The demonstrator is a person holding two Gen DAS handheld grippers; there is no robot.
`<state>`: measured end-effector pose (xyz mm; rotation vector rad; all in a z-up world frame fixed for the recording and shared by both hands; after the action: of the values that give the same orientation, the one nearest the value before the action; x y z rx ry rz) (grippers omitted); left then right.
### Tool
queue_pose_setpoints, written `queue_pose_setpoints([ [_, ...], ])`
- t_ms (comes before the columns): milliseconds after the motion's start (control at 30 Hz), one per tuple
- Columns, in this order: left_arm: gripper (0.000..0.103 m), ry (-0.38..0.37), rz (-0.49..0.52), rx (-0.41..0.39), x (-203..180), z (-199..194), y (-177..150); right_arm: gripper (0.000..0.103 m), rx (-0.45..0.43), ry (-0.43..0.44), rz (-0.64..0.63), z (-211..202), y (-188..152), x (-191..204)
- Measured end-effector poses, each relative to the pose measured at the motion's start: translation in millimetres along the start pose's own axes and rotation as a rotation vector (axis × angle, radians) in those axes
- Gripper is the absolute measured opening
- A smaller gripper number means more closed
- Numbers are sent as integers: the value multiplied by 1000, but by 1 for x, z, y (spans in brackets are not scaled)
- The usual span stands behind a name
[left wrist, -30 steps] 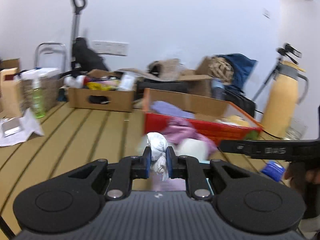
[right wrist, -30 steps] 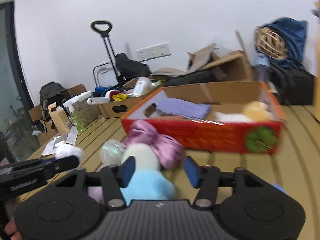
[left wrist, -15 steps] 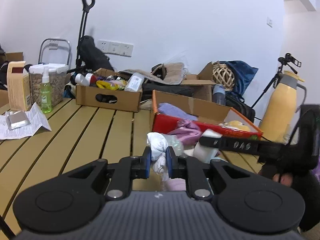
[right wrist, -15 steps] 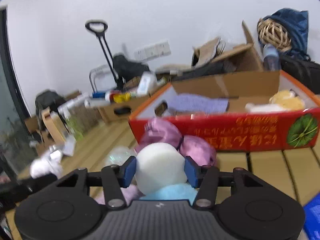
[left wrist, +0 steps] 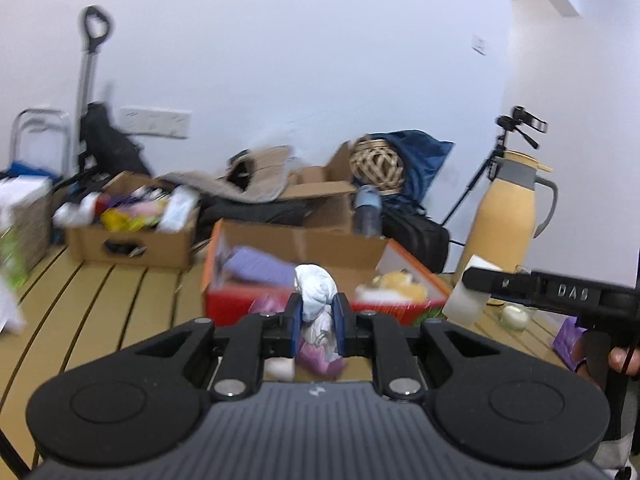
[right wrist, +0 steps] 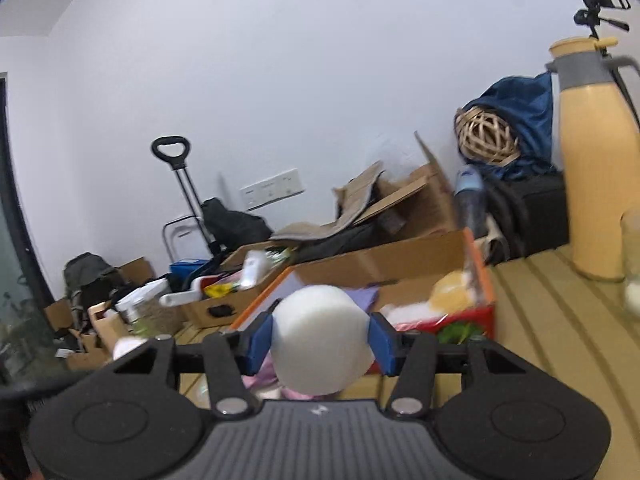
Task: Organize soft objects
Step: 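Carry the sock and ball into the cardboard box and open both tools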
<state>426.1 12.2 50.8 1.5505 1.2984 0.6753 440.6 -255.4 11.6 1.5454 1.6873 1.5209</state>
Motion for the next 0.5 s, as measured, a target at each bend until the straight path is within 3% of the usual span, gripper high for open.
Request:
queue_pose_setpoints([
  [133, 16, -33, 25, 70, -6, 68, 46, 52, 33, -79, -94, 33, 37, -23],
  [267, 17, -81, 72, 159, -14, 158, 79, 52, 112, -143, -213, 100, 78, -44],
  [400, 17, -35, 70, 286, -6, 260, 82, 52, 272, -214, -324, 191, 91, -65],
  [500, 18, 8, 66, 347, 2, 318, 77, 52, 371, -328, -467, 253, 83, -76],
])
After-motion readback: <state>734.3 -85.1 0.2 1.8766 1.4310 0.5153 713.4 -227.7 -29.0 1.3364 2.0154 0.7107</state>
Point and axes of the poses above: each gripper's, at about its wrist camera, not at the fingertips, and z roughly the way its jaws point, x to its left, y to its top, the point moved 6 cm from there along z, roughly the way its jaws point, and after that the axes turned 3 degrees about x, right-handed, at the moved point
